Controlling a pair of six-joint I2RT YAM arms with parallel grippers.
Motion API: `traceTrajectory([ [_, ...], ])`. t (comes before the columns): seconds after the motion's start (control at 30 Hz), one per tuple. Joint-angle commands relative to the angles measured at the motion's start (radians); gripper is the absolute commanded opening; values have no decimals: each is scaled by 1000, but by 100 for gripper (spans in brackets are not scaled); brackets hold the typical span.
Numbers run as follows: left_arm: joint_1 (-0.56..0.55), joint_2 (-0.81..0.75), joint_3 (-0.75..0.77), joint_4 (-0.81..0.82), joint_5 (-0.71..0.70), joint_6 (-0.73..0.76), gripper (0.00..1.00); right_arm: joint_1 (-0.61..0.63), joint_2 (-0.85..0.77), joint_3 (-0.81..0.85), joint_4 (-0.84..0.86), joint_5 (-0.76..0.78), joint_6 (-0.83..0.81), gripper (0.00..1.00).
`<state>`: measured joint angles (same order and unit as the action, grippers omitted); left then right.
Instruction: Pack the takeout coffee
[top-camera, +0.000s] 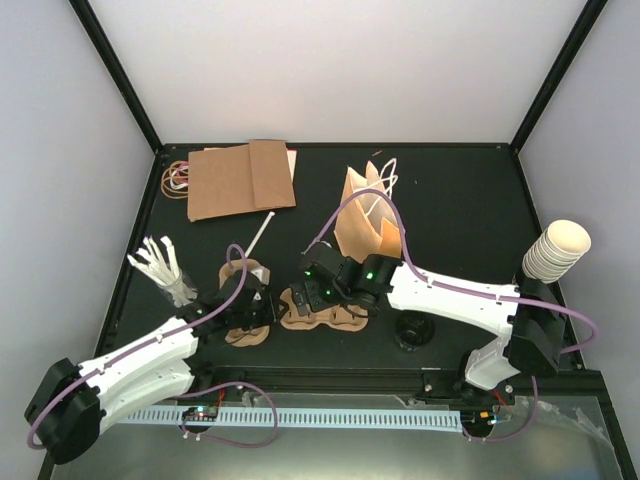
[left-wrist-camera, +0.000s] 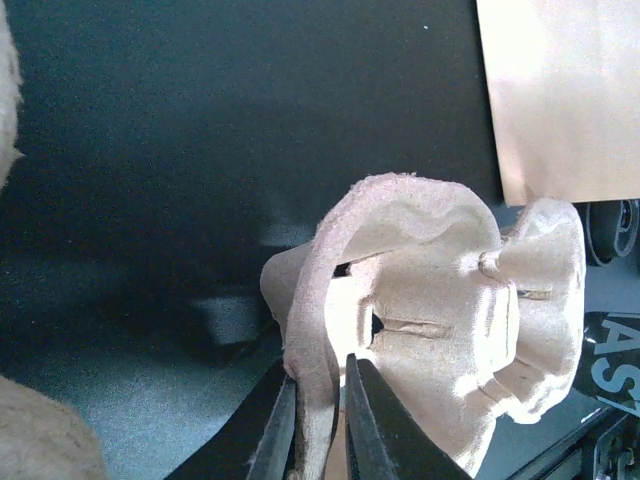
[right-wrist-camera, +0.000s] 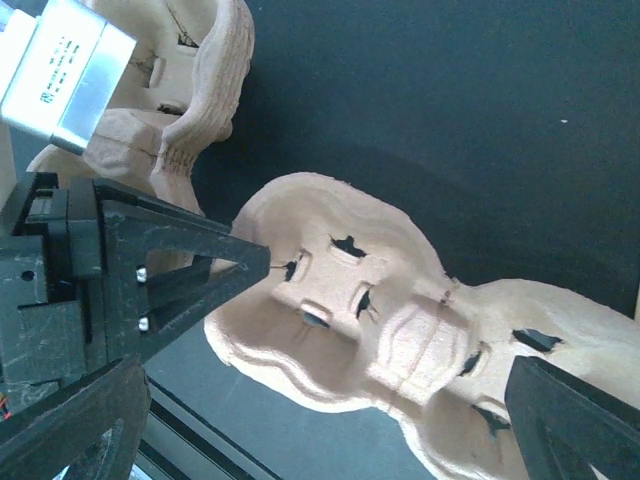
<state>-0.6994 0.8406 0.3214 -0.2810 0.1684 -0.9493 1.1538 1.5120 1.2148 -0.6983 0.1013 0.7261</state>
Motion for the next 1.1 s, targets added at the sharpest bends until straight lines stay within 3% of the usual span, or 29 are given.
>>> traceTrajectory([
  [0.0,-17,19,17,31,-32,-26,17,16,4,-19,36,-8,50,100],
  [0.07,-19,28,21,31,-33,-28,25,20,0,-35,46,1,70,100],
  [0.23,-22,34,78,-57,-80,-4,64,24,1,-77,48,23,118,100],
  [0.3,-22,22,103,-93,-96,16,70,24,6,-88,38,43,146,100],
  [0.47,-22,-5,177,-158,-119,65,73,24,14,-126,58,57,189,99],
  [0.77,-18,-59,349,-330,-231,145,74,24,90,-121,57,71,239,87],
  [1.07,-10,-165,445,-390,-299,214,78,23,153,-117,75,82,274,82],
])
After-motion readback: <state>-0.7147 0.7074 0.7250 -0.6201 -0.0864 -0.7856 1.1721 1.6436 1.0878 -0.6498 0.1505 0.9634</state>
